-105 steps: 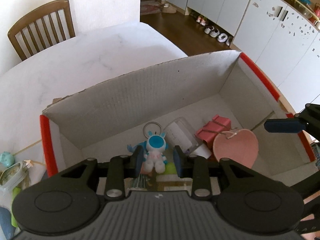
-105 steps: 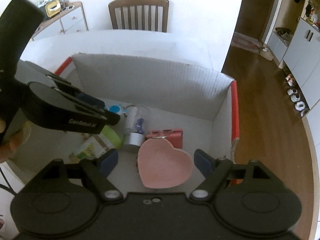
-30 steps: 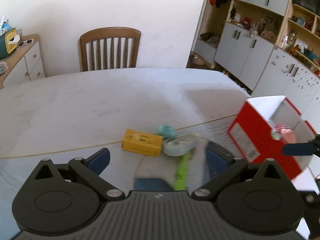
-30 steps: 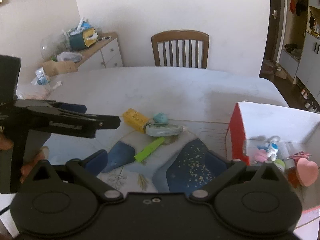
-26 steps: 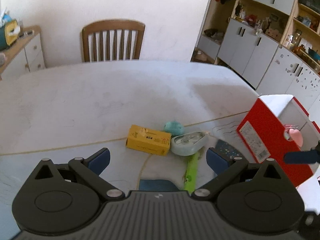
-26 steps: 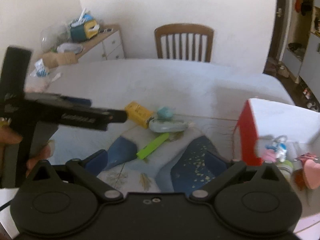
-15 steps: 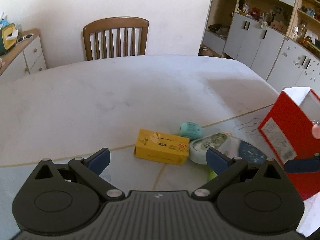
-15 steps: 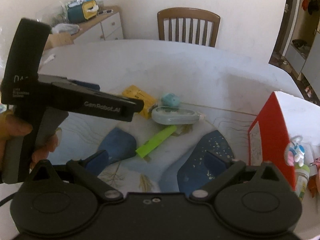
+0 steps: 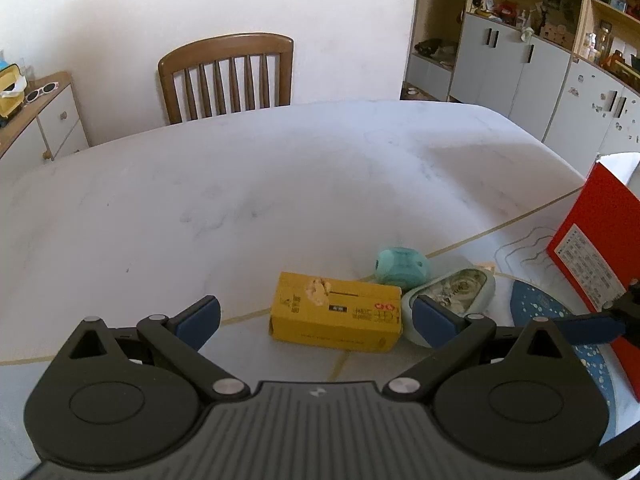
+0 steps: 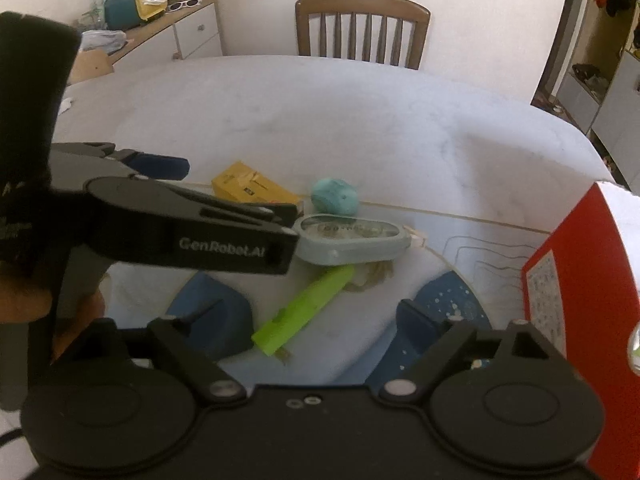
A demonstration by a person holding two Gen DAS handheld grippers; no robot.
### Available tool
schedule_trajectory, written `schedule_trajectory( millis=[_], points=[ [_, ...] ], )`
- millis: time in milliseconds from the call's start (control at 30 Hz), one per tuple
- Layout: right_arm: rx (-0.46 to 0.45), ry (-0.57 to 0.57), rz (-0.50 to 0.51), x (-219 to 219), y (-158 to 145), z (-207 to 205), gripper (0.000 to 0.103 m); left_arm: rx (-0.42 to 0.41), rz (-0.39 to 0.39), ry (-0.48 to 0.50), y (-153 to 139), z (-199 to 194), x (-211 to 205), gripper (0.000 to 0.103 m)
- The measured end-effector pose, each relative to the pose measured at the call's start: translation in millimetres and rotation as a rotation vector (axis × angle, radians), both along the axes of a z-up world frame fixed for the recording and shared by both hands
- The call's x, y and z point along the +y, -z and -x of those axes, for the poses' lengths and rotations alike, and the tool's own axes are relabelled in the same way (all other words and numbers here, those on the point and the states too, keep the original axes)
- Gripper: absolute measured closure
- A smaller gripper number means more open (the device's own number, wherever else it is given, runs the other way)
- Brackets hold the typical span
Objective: Organize rigid objects
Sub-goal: 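Grasp the yellow box with the left gripper while the right grasps the lime highlighter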
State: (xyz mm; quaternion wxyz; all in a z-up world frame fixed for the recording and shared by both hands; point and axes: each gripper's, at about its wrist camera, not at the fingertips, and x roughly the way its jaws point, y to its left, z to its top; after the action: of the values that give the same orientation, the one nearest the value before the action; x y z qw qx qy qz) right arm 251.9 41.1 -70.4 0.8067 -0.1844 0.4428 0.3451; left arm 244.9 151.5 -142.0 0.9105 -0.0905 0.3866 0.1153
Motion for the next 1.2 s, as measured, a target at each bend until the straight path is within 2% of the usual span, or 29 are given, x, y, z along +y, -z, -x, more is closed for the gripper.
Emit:
schedule_trajectory(
  millis=[233, 367, 433, 533, 633, 767, 900, 1033, 1200],
  points=[
    [0.019, 0.039, 0.012, 5.6, 10.4, -8.6, 0.027, -0.008, 0.008, -0.016, 5.9, -4.0, 4.4, 0.001],
    [0.025, 0.035, 0.023, 8.4, 14.5, -10.3, 0.036, -0.027, -0.019, -0.011, 7.3, -3.4, 1.2, 0.002],
    [0.013, 0.031, 0.039, 9.6, 15.4, -8.9, 0.039, -0.029, -0.015, -0.004, 9.1, -3.6, -0.4, 0.007],
    [0.012, 0.042, 0.059, 10.9, 18.7, -10.3, 0.049, -0.03, -0.016, 0.001, 11.0, -4.6, -1.3, 0.011],
    [0.004, 0.047, 0.059, 10.5, 20.2, -10.3, 0.051, -0.027, -0.016, 0.008, 12.8, -4.7, -2.5, 0.017],
    [0.004, 0.052, 0.047, 8.6, 20.7, -10.1, 0.062, -0.019, -0.01, 0.015, 15.8, -5.0, -4.1, 0.031],
    [-0.004, 0.043, 0.044, 7.5, 20.0, -8.1, 0.072, -0.019, -0.002, 0.013, 16.0, -3.0, -3.0, 0.032],
    [0.0, 0.05, 0.035, 2.4, 19.0, -7.6, 0.086, -0.014, -0.002, 0.013, 15.2, -0.3, -3.9, 0.032],
    [0.019, 0.071, 0.029, -8.5, 17.9, -7.4, 0.088, 0.0, 0.008, 0.013, 13.3, 7.7, -6.1, 0.032]
  ],
)
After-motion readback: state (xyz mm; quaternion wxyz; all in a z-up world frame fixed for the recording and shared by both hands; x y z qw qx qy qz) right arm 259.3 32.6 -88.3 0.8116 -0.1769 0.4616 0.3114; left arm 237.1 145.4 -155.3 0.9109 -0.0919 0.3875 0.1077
